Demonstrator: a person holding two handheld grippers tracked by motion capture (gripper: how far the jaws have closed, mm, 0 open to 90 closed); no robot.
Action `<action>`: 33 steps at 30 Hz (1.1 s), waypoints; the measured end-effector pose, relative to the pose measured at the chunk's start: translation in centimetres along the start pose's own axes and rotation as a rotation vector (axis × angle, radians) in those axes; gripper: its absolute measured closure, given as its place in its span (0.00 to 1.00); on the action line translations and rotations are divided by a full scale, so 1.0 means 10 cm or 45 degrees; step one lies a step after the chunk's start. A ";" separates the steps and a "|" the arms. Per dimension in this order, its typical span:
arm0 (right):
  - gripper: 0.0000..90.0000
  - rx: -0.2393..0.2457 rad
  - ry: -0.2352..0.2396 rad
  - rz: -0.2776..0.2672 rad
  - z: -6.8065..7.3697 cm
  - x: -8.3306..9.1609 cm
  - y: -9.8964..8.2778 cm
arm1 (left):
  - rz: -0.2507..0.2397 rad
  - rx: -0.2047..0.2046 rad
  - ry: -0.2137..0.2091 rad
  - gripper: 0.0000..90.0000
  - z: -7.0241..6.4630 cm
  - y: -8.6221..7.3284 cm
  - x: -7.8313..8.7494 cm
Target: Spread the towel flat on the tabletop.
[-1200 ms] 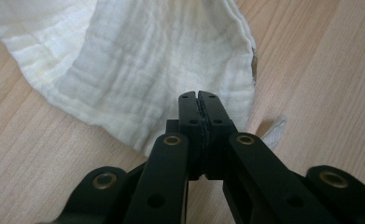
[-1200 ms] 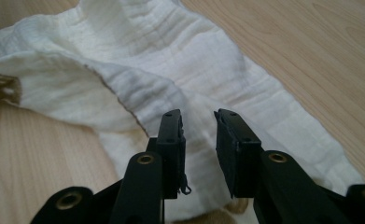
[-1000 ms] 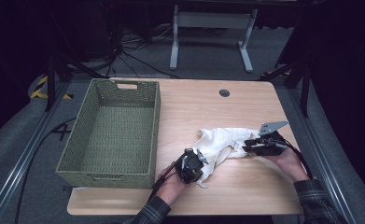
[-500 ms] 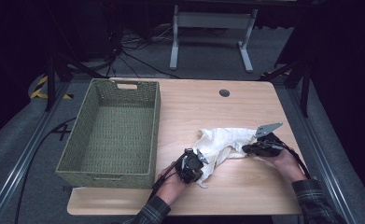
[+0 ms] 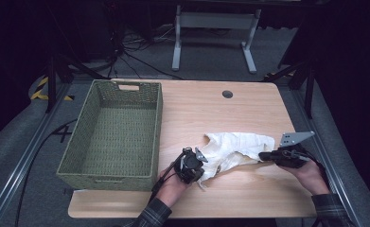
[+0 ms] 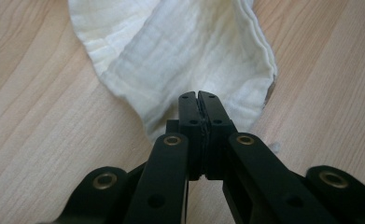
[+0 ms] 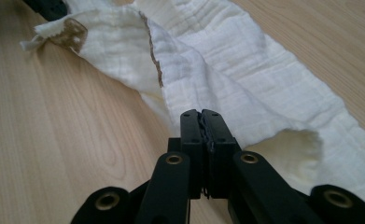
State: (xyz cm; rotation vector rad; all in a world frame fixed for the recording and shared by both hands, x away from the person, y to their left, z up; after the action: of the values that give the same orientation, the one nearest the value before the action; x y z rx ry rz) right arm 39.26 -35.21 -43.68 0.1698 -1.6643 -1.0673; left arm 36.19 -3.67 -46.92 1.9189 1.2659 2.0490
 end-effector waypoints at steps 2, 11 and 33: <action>0.98 -0.010 0.004 -0.008 0.03 0.06 -0.04 | 0.005 -0.007 0.001 0.99 0.00 0.00 0.00; 0.98 -0.027 0.072 0.039 0.28 0.14 -0.34 | 0.008 0.003 -0.027 0.99 -0.10 -0.06 0.03; 0.96 -0.111 0.053 -0.008 0.42 0.42 -0.64 | -0.067 -0.006 -0.027 0.92 -0.15 0.04 0.11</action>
State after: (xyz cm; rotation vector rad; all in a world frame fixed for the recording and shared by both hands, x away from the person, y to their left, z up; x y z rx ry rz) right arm 31.63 -39.11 -45.24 0.1392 -1.5782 -1.1314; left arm 34.88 -4.07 -45.67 1.8792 1.2917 1.9992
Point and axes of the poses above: each handheld gripper's, and its own axes: x roughly backward along the jaws, y roughly out of its top, z roughly to its left, the point moved 4 cm from there along -x, roughly forward along the jaws, and after that the axes turned 2 degrees about -y, right-handed, at the moved point
